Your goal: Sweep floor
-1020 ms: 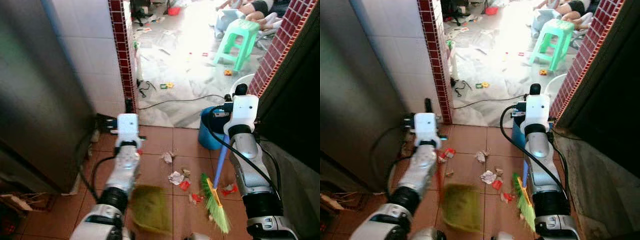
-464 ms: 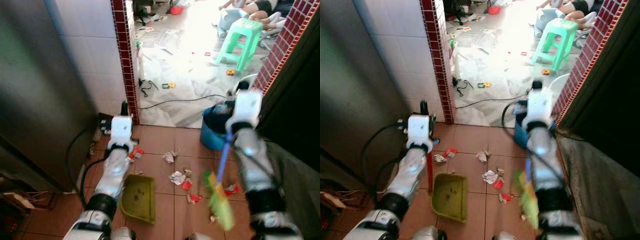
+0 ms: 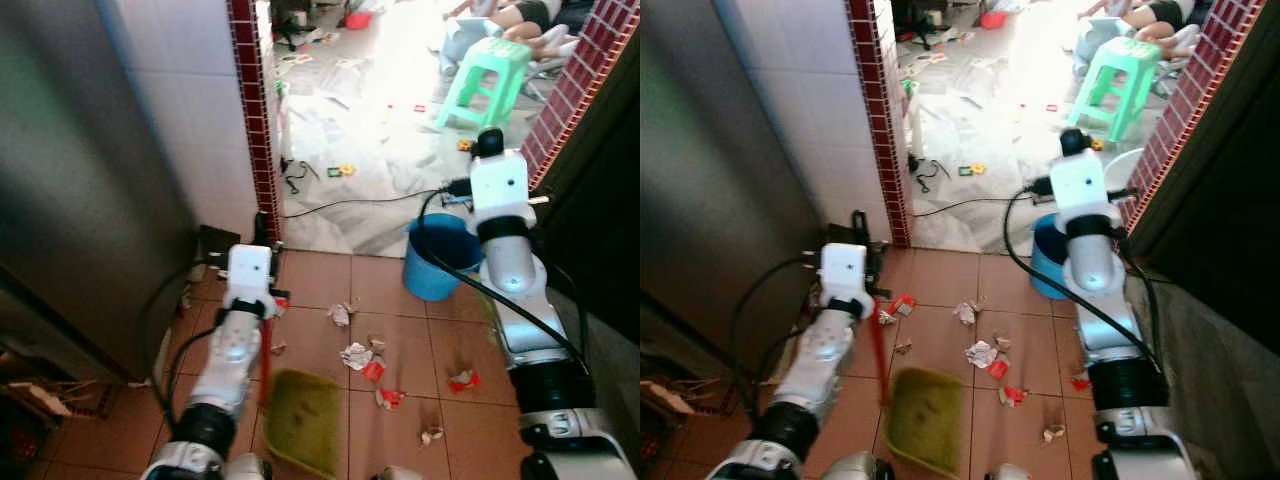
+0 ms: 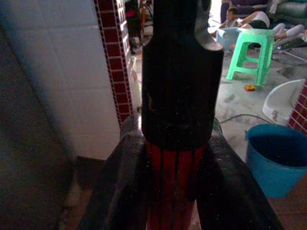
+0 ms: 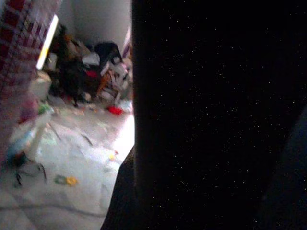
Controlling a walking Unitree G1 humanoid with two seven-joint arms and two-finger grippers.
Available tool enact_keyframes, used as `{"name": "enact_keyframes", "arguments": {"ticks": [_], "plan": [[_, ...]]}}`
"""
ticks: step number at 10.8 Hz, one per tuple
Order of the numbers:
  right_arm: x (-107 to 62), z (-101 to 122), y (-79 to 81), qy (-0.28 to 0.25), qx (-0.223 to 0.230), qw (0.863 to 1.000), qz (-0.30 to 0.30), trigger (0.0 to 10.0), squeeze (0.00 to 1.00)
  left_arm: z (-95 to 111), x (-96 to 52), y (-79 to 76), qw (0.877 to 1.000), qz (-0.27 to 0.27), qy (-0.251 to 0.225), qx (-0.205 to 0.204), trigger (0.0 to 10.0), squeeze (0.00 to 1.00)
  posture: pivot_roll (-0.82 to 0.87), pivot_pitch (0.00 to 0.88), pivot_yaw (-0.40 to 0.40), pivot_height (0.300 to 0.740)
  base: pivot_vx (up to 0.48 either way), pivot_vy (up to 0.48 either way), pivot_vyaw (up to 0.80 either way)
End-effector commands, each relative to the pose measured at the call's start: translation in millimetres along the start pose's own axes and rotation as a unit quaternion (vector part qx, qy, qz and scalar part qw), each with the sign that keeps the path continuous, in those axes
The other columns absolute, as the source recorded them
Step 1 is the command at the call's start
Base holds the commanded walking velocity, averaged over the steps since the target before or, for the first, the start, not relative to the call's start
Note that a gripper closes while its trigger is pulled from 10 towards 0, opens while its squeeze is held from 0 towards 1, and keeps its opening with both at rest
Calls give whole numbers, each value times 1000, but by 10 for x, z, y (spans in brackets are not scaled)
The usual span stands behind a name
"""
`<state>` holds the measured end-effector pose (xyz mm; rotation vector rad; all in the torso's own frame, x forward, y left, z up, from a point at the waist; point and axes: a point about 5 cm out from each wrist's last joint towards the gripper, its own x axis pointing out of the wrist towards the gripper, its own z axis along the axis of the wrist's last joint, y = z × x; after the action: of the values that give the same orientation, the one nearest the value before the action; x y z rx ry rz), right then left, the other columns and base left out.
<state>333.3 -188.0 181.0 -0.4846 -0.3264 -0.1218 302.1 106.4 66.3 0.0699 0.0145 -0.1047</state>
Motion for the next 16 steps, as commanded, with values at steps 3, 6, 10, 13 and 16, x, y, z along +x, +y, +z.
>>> {"name": "enact_keyframes", "arguments": {"ticks": [3, 6, 10, 13, 16], "plan": [[-61, -286, 155, 42, 27, 999, 9, 10000, 0, 117, 26, 71, 1000, 17, -20, 2, 10000, 0, -4, 6, 63, 740, 0, 0, 0], [-83, -439, 431, 97, 88, 991, 23, 10000, 0, -4, 9, 213, 998, 66, 10, 5, 10000, 0, 7, 13, 59, 740, 0, 0, 0], [-3, -449, 512, 143, 210, 967, -25, 10000, 0, -105, 45, 27, 996, 74, 45, -12, 10000, 0, -24, 11, 56, 740, 0, 0, 0], [124, -322, 525, 148, 281, 948, -37, 10000, 0, -142, 63, -54, 996, 68, 55, -20, 10000, 0, -45, 0, 48, 740, 0, 0, 0], [242, -141, 573, 155, 337, 929, -16, 10000, 0, -185, 68, -95, 995, 67, 66, -26, 10000, 0, -56, 0, 37, 740, 0, 0, 0]]}}
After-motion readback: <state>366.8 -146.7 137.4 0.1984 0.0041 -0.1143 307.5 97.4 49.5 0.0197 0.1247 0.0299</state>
